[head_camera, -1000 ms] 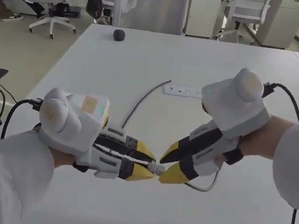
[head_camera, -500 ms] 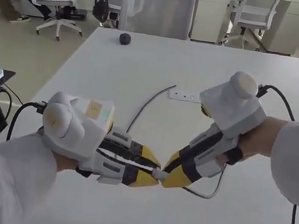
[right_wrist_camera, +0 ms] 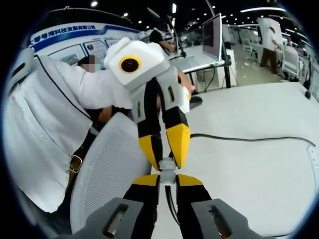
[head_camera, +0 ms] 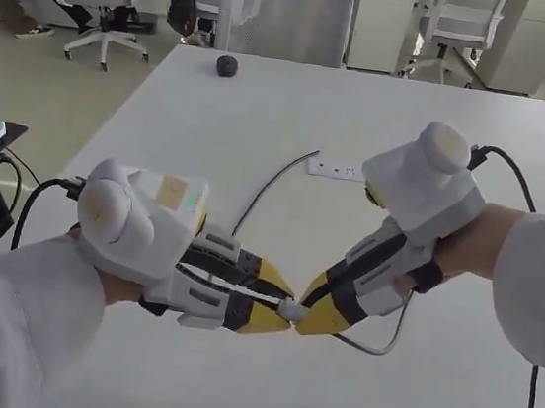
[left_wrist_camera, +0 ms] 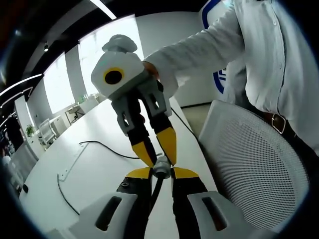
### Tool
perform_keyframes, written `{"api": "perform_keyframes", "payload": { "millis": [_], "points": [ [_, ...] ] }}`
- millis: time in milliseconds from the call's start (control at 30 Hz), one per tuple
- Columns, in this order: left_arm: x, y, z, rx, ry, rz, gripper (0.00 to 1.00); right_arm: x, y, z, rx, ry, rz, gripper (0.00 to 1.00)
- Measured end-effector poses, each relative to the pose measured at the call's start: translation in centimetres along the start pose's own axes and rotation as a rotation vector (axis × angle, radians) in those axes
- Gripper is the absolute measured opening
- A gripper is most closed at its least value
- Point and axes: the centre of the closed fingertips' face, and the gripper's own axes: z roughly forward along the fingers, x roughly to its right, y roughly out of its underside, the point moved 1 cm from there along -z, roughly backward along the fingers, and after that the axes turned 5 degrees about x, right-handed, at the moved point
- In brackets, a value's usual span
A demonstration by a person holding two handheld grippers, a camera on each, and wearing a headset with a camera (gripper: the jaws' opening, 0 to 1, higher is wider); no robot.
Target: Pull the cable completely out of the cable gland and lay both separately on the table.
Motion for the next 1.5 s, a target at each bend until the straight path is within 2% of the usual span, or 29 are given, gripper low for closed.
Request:
{"api": "perform_keyframes", "payload": {
  "millis": [167,467,767,1133,1367,1500],
  "points": [
    [-0.1,0.0,0.0,0.008,-0.002,-0.012,0.15,0.1,0.0,-0.2,0.003,0.026,-0.012,0.08],
    [-0.4,0.0,0.0,0.014,-0.009,-0.037,0.15,0.6,-0.1,-0.3,0.001,0.103,-0.061,0.07],
    [-0.5,-0.2,-0.4,0.038,-0.026,-0.083,0.15,1.3,-0.5,-0.2,0.015,0.209,-0.129,0.07],
    [-1.2,0.5,-0.5,0.047,-0.04,-0.125,0.15,1.9,-0.4,0.2,0.024,0.344,-0.237,0.07],
    [-0.9,0.6,-0.2,0.045,-0.028,-0.124,0.15,1.7,0.0,0.2,0.025,0.348,-0.226,0.07],
    [-0.8,0.7,-0.2,0.046,-0.027,-0.125,0.15,1.7,0.0,0.2,0.016,0.341,-0.249,0.08]
  ]
}}
